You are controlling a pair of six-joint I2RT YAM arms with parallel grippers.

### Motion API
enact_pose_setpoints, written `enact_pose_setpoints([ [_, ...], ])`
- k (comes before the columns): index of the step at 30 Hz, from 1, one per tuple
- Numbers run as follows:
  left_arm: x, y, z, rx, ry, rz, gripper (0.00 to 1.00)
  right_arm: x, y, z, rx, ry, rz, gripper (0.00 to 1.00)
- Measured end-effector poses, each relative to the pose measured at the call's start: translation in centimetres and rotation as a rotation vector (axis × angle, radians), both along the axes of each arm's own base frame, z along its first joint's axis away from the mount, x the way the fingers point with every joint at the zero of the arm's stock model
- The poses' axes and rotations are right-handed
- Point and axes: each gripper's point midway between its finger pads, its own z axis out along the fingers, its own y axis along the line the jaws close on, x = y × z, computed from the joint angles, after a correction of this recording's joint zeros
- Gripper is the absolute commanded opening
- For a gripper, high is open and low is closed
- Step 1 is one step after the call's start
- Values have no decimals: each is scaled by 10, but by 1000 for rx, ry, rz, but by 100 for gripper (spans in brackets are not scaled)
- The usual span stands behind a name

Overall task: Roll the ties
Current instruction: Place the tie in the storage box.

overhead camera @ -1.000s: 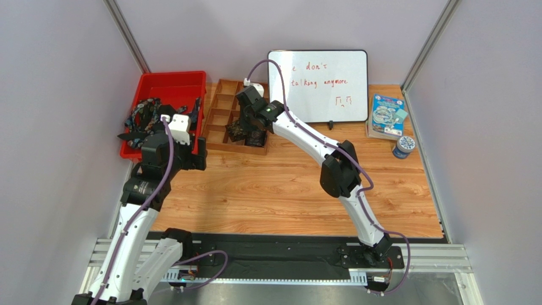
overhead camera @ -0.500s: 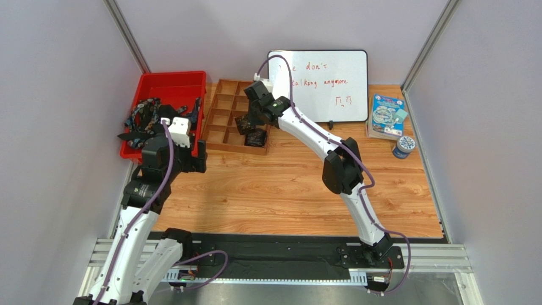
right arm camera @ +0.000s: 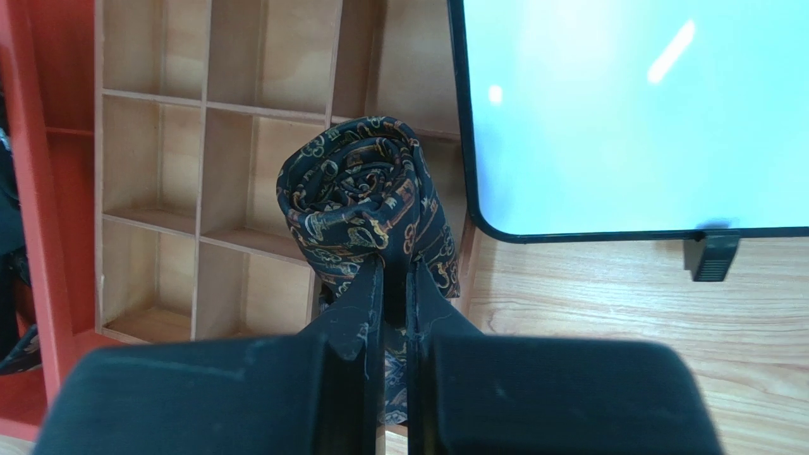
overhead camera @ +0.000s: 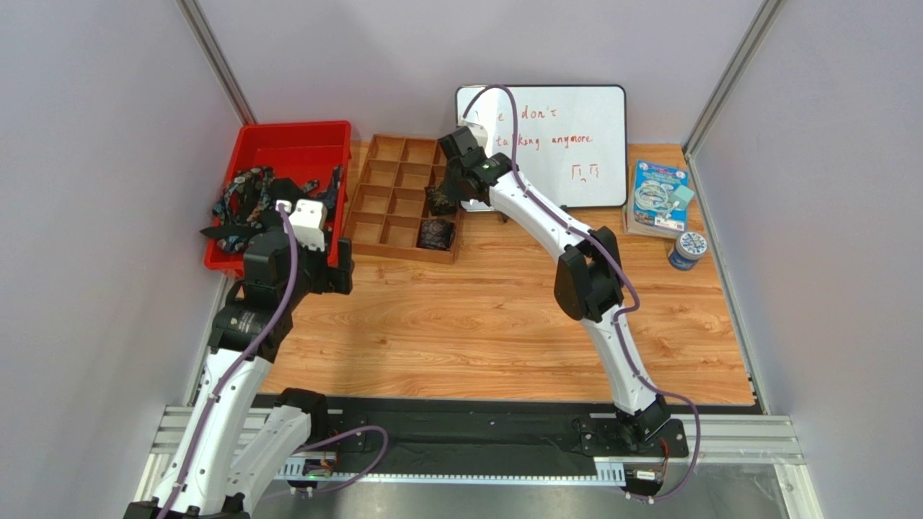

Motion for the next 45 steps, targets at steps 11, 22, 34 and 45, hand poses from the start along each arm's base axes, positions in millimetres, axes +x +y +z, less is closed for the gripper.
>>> enact_pose_setpoints([
  [11,0,0,-7,2,12,-3,99,1,3,-42,24,98,-66,0],
  [22,1,-3,-10,-1,26,-16,100,7,2,-51,63,132,-101,27],
  [34,1,-7,-12,-10,36,-34,100,10,12,-49,130,131,-35,49],
  [45,1,-9,-13,-19,41,-44,100,6,19,-8,177,39,68,40],
])
